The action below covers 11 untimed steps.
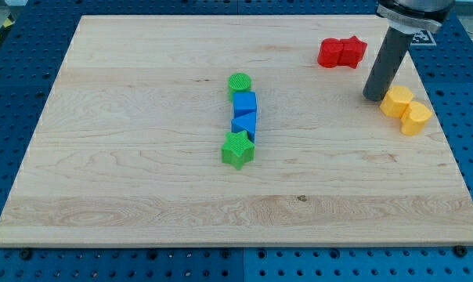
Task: Place the red star on the left side of hexagon
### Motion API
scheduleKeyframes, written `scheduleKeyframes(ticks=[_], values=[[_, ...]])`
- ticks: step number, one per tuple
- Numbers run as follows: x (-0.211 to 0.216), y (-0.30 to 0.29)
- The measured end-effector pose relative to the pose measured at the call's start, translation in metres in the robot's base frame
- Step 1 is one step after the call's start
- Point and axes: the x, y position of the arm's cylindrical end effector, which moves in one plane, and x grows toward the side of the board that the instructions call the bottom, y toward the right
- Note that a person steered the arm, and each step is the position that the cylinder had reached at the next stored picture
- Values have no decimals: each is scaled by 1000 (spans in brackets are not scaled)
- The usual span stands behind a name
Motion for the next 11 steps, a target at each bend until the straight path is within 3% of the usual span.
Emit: scheduleKeyframes(ticks=[1,4,5,7,8,11], values=[[-10,6],[-134,17],[-133,-18],[-22,-24],[-1,-22],[-7,-23]])
